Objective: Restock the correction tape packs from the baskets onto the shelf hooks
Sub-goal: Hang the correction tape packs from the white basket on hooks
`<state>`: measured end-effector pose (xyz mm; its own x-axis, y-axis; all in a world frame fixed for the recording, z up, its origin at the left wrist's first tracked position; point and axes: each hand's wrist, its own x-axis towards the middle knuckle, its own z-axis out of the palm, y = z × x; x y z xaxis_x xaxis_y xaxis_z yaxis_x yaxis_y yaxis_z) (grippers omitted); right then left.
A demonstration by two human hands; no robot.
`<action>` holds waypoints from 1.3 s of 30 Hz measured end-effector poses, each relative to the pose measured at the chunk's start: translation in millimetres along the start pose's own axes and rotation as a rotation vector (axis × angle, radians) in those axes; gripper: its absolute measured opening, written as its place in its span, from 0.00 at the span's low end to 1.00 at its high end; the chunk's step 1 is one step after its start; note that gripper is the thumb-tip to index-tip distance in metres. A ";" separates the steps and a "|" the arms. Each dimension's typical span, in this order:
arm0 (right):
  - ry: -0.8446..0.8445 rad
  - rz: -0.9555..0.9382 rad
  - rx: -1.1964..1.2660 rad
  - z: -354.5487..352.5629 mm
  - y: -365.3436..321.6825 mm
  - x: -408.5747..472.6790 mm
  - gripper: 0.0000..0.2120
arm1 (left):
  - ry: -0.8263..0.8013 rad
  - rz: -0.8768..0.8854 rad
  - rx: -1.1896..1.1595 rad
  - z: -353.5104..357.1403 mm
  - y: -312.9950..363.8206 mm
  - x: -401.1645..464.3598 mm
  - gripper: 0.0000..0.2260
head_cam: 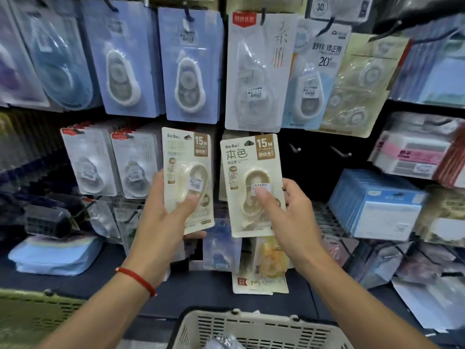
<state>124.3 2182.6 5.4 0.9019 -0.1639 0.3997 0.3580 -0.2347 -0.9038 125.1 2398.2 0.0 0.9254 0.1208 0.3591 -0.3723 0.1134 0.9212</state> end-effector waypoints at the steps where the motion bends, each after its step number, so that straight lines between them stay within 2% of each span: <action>1: -0.004 0.002 0.002 1.9 -1.2 2.8 0.06 | 0.022 0.022 0.011 -3.0 1.9 1.8 0.18; 6: 0.011 0.010 -0.021 8.2 -6.8 9.3 0.07 | 0.065 0.039 -0.007 -11.4 10.9 2.3 0.19; 16: 0.167 0.081 -0.010 25.0 -17.8 9.1 0.12 | 0.115 0.152 -0.017 -8.5 26.8 -3.3 0.14; 22: 0.164 0.077 -0.055 27.0 -17.7 7.8 0.12 | 0.168 0.185 0.050 -9.7 18.2 0.4 0.09; 25: 0.061 0.099 -0.192 22.2 -15.0 12.4 0.17 | 0.115 0.145 0.029 -5.9 11.6 1.4 0.10; 27: 0.048 0.080 -0.389 20.4 -11.8 9.4 0.28 | 0.038 0.102 -0.024 -0.3 5.8 1.1 0.13; 28: 0.041 0.041 -0.401 20.1 -10.7 5.7 0.29 | 0.002 0.082 -0.030 3.5 3.2 0.6 0.15; 30: -0.090 -0.007 -0.203 21.3 -11.4 -4.3 0.23 | -0.087 0.046 -0.008 11.7 -1.7 -0.8 0.19; 32: -0.206 0.033 -0.003 22.8 -7.3 -10.0 0.16 | -0.189 0.000 -0.005 19.4 -5.1 -2.9 0.19; 34: -0.155 0.025 0.074 22.5 -2.3 -10.0 0.12 | -0.246 -0.034 0.000 23.6 -6.8 -4.5 0.21; 37: -0.033 0.015 0.104 20.7 -3.6 -4.6 0.10 | -0.207 -0.072 0.067 25.1 -9.2 -3.8 0.28; 39: 0.010 0.034 0.109 18.2 -6.4 0.3 0.11 | -0.193 -0.065 0.084 26.6 -10.8 -2.8 0.28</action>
<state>126.7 2201.5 8.5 0.9116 -0.1795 0.3699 0.3523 -0.1229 -0.9278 128.3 2370.4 -7.0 0.9466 -0.0765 0.3132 -0.3116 0.0315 0.9497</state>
